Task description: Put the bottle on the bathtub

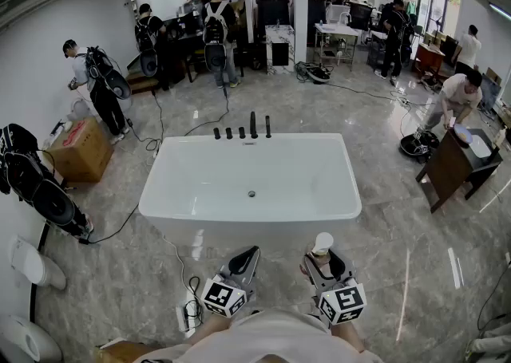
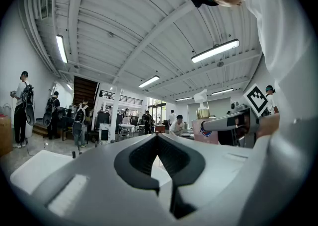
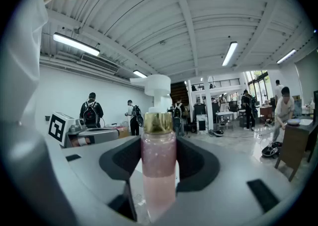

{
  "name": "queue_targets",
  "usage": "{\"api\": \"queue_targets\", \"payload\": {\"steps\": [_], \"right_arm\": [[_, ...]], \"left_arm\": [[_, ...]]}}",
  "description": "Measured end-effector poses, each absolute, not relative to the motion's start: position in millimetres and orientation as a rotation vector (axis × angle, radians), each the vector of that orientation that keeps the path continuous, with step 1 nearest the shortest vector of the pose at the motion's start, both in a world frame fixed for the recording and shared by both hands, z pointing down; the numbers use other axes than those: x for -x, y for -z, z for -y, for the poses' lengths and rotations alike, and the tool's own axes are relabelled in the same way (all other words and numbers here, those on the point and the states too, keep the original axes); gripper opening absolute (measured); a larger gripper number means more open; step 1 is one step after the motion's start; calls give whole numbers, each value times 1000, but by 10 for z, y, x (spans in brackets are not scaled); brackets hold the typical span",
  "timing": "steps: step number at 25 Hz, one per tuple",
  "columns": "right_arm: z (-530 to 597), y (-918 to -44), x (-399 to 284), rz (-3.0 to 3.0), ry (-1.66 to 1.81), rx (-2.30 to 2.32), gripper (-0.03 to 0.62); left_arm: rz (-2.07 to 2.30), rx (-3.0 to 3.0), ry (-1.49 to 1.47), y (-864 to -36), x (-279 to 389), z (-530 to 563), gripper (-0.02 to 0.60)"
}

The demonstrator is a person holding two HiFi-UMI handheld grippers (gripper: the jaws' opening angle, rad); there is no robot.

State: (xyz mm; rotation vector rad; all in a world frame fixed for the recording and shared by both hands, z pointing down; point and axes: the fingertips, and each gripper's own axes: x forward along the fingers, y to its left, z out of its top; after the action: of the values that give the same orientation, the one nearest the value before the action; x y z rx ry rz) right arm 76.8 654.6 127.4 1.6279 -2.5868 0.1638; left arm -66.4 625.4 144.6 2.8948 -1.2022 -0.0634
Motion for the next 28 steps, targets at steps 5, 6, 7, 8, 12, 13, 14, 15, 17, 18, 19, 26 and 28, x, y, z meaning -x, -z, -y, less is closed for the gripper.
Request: {"api": "queue_targets", "payload": {"steps": [5,6,7,8,12,13,14,15,17,18,19,26,28], "right_arm": [[-6516,-1253,-837,2573,-160,-1641,215],[-6515,-1247,-838,2573,-161,-1644,215],[-6517,-1244,-832,2572,-162,-1647,215],[-6521,-1243,-822,2570,-162,-1649,215],[-6529,-1255,-768,2562,-159,-1655,215],[-6524,-1257,-755,2560,-158,-1658,215],[-6519,-1256,-748,2558,-157,-1660,215],[-6516,-1251,-749,2558,-161,-1665,215],[-6516,-1240,-756,2566,-182,-1676,215],[-6515,-1238,-752,2570,-198,-1682,215],[-6510,-1238,-735,2569,-211,-1688,215],[-6471,-1237,-461,2531,-231,-1730,215],[-6457,-1244,-419,2532,-244,-1754,215]], "left_arm": [[1230,-2885,54,-1427,658,-6197,9],[1233,-2882,54,-1423,671,-6190,9],[1235,-2880,55,-1420,686,-6187,9],[1237,-2880,55,-1419,702,-6188,9],[1246,-2882,63,-1414,774,-6192,9],[1250,-2881,66,-1412,794,-6184,9],[1254,-2880,68,-1409,811,-6176,9],[1257,-2877,70,-1407,824,-6171,9],[1260,-2871,71,-1409,850,-6170,9],[1260,-2869,72,-1411,871,-6169,9],[1259,-2867,74,-1410,902,-6163,9],[1264,-2862,109,-1377,1289,-6081,9],[1280,-2855,132,-1387,1408,-6047,9]]}}
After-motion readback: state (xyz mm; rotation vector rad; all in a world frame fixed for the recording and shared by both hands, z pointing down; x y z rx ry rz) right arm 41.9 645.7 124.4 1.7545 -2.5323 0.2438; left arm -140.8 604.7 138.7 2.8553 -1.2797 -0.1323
